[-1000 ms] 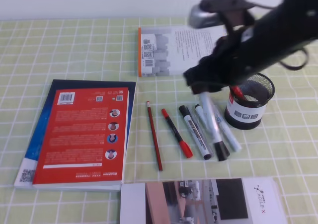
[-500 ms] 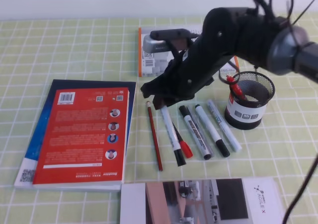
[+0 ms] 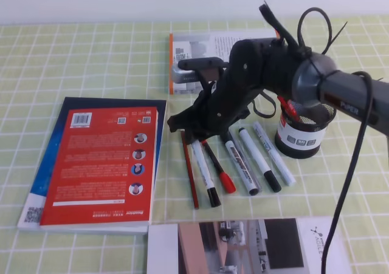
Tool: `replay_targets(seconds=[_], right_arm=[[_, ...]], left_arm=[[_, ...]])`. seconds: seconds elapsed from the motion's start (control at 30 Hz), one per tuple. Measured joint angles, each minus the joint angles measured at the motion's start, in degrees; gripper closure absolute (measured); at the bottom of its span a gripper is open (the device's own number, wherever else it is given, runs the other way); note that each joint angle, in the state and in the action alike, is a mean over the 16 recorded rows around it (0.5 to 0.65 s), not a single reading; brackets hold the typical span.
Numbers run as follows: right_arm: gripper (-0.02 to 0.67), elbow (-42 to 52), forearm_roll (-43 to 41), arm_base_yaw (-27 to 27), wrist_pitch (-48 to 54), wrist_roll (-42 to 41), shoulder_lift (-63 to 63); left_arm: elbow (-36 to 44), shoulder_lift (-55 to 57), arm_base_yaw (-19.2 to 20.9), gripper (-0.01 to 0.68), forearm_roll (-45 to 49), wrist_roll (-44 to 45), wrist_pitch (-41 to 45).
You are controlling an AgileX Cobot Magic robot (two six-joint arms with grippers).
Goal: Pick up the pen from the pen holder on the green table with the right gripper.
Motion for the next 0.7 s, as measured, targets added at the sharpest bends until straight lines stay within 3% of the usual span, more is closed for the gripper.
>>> replay_targets(seconds=[0.53, 0.7], right_arm=[[0.381, 0.2, -3.1, 0.0, -2.1, 1.1, 0.8], [0.406, 3.2, -5.0, 0.2, -1.1, 1.6, -2.9]], left_arm=[[0.0, 0.0, 0.0, 0.678, 0.0, 0.0, 0.0], [0.0, 0.0, 0.0, 0.678, 0.0, 0.0, 0.0]])
